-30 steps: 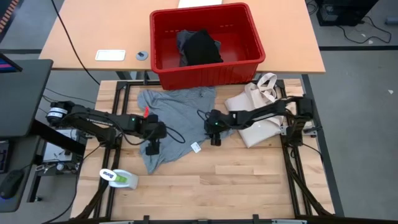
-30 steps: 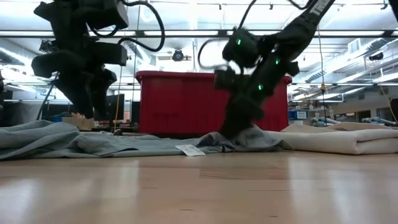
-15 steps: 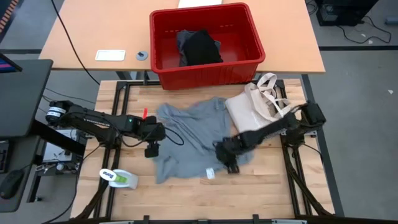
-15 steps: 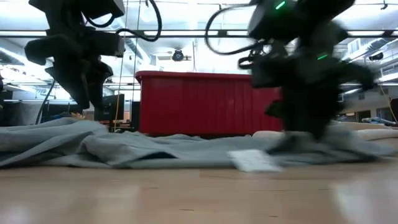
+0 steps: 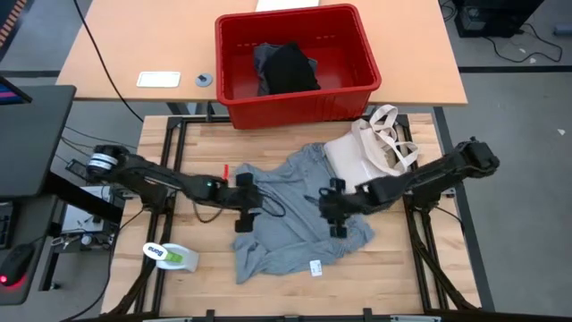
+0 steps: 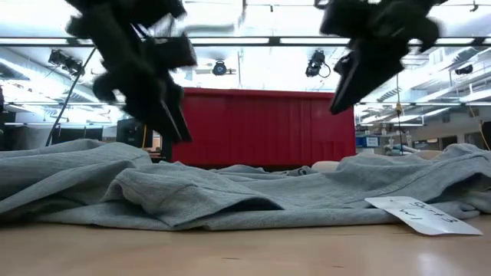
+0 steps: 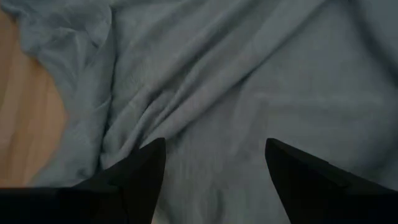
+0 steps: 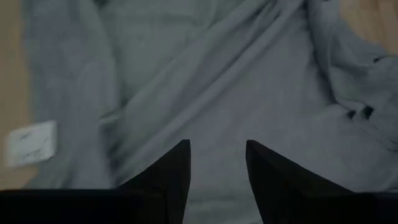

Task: Fold Laundry from Bin
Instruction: Fold the gray shirt

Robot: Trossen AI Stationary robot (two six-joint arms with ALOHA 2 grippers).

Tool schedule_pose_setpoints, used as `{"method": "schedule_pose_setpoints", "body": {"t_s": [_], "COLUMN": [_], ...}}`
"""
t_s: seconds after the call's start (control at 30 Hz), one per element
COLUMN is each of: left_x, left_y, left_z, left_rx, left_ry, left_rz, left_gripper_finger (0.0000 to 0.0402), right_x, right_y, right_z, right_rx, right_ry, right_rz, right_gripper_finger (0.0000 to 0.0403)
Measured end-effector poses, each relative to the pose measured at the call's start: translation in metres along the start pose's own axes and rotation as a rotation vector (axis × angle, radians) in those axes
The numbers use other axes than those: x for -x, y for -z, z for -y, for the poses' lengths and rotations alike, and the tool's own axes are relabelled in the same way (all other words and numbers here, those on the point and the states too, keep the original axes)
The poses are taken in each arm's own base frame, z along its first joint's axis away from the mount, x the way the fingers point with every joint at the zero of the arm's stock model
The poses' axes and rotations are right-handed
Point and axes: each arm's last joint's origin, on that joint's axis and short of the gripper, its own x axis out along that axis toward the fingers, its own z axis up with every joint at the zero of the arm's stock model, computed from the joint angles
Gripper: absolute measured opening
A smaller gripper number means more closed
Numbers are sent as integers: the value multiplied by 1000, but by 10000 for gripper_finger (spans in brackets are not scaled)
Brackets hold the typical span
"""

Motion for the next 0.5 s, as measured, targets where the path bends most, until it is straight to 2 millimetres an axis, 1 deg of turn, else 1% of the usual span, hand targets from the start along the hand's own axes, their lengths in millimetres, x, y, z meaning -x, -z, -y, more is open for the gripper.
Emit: {"method": "schedule_pose_setpoints", "body": {"t_s": [0.1, 0.2, 0.27, 0.37, 0.5], "left_x": [-19, -27, -27, -21, -10], "left_y": [6, 14, 17, 20, 24], "left_z": [6, 17, 27, 46, 72], "left_rx": [-9, 10, 35, 63, 82], "left_ry": [76, 192, 267, 397, 570], "left_rz": [-60, -139, -171, -209, -257], "left_gripper_finger": [279, 279, 279, 279, 279], "right_x": [-16, -37, -47, -55, -53], "right_y": [-4, 2, 5, 8, 9], "right_z": [6, 7, 9, 11, 12], "right_rx": [-11, 6, 7, -3, -17], "right_ry": [-58, -52, -38, -29, -22], "right_rz": [-12, -84, -123, -157, -170], "right_gripper_finger": [162, 162, 162, 162, 162]}}
